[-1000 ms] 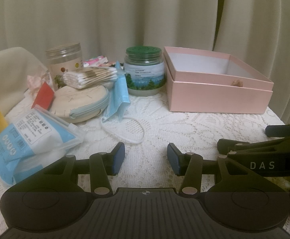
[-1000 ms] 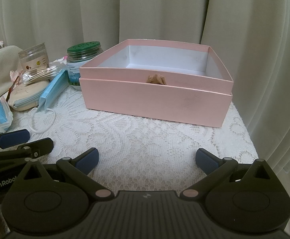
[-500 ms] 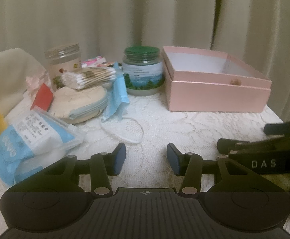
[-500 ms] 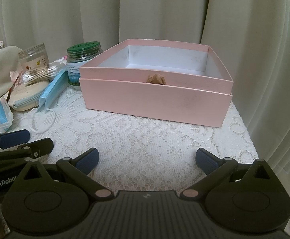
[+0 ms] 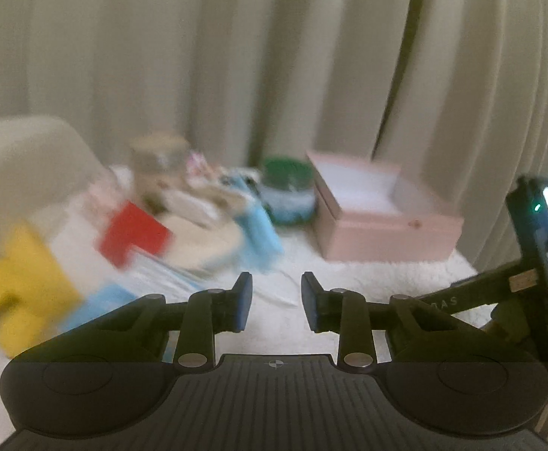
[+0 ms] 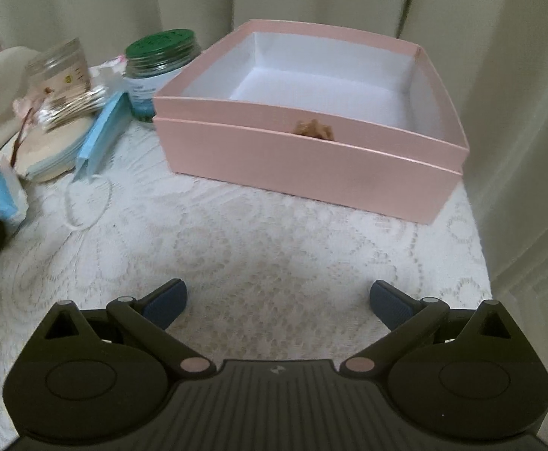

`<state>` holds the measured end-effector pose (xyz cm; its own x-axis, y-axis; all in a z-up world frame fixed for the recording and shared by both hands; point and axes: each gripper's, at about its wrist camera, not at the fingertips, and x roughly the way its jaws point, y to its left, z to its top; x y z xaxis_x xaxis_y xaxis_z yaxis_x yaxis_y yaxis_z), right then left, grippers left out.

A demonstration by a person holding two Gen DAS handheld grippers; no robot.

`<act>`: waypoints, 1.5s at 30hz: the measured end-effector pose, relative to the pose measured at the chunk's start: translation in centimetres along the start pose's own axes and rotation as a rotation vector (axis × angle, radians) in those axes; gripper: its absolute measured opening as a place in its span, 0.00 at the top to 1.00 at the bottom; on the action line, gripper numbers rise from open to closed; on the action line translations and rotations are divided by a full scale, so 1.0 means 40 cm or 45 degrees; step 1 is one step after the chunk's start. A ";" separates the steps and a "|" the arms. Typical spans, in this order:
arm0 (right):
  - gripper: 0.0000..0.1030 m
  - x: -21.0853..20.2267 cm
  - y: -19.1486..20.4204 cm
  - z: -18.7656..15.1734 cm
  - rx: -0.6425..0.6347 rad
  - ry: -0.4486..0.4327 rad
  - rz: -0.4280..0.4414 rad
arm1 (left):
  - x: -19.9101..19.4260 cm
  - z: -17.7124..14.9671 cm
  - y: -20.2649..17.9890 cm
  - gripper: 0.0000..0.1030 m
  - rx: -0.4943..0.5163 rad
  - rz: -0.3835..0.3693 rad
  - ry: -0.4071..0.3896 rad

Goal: Organize soft objects
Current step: 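Grasp the blue mask packet with the left tool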

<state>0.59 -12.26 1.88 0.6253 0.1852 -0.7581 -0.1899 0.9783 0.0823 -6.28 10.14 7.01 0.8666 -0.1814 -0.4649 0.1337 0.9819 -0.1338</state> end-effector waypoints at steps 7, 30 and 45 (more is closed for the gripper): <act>0.04 -0.124 0.122 -0.028 -0.072 -0.367 -0.057 | -0.137 0.032 0.227 0.67 -0.063 0.255 -0.206; 0.04 -0.232 0.096 -0.180 -0.105 -0.592 0.051 | 0.145 -0.010 0.108 0.39 0.535 -0.215 0.353; 0.04 -0.247 0.191 -0.172 -0.288 -0.624 0.099 | -0.122 -0.060 0.238 0.43 0.055 -0.220 0.168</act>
<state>-12.22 -7.25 5.54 0.8724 0.3304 -0.3602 -0.3739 0.9258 -0.0564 -10.40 20.24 5.91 0.7589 -0.3497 -0.5494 0.2978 0.9366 -0.1849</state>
